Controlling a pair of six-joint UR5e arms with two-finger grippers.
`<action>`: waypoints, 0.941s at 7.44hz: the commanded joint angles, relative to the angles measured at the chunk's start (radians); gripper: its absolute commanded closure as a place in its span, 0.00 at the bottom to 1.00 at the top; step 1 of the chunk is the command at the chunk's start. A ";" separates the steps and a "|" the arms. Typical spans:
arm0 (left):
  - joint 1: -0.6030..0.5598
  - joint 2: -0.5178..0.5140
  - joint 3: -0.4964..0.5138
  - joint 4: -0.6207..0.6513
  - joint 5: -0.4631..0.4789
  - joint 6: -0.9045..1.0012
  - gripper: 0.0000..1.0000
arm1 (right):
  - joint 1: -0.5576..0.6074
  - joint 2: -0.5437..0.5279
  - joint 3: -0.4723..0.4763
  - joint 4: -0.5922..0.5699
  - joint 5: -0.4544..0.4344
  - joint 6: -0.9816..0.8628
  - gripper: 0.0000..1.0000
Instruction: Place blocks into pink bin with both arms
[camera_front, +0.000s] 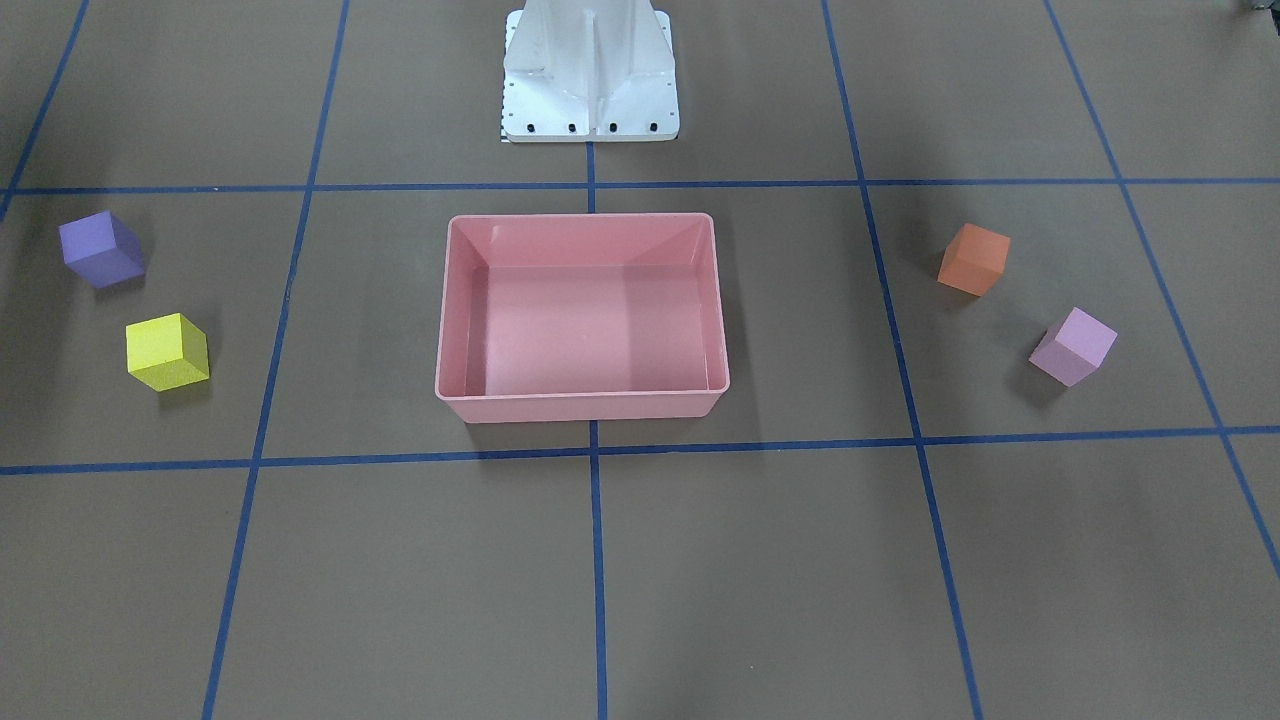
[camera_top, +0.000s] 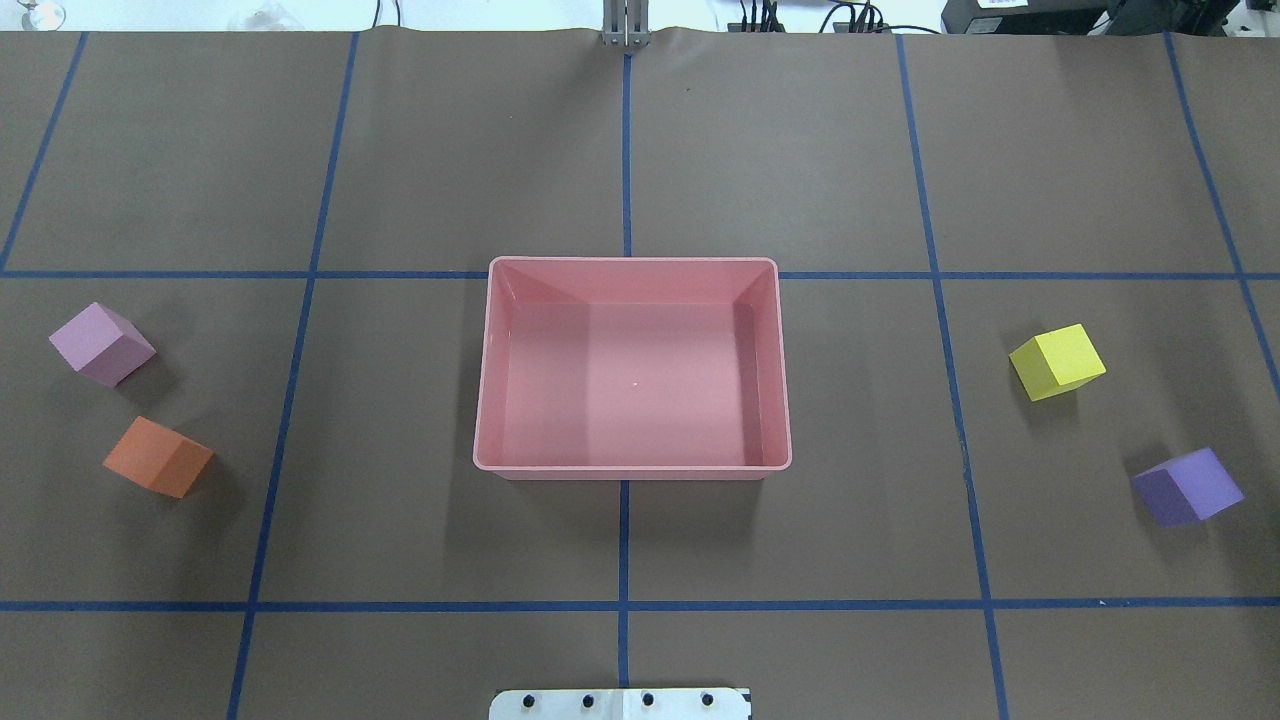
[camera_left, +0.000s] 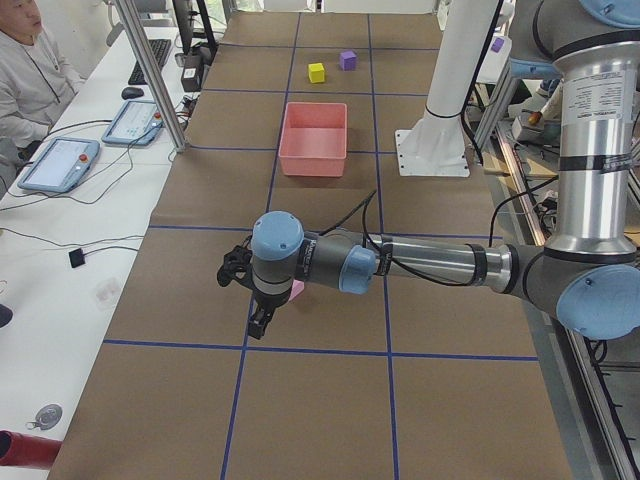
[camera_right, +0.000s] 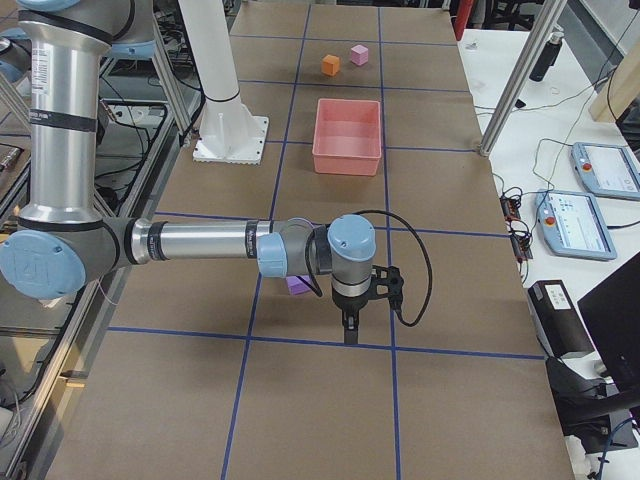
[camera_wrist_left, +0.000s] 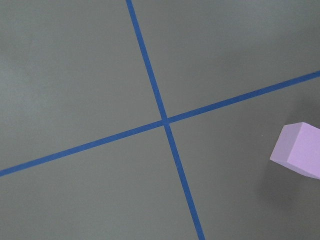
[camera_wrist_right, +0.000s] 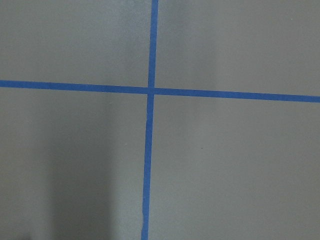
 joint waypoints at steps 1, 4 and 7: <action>0.169 -0.028 0.013 -0.029 0.001 -0.038 0.00 | -0.004 0.001 0.000 -0.001 0.000 0.000 0.00; 0.326 -0.041 0.021 -0.100 0.004 -0.041 0.00 | -0.004 0.001 -0.002 -0.002 0.003 0.000 0.00; 0.382 -0.096 0.083 -0.149 0.006 -0.039 0.00 | -0.004 0.001 -0.002 -0.001 0.003 0.000 0.00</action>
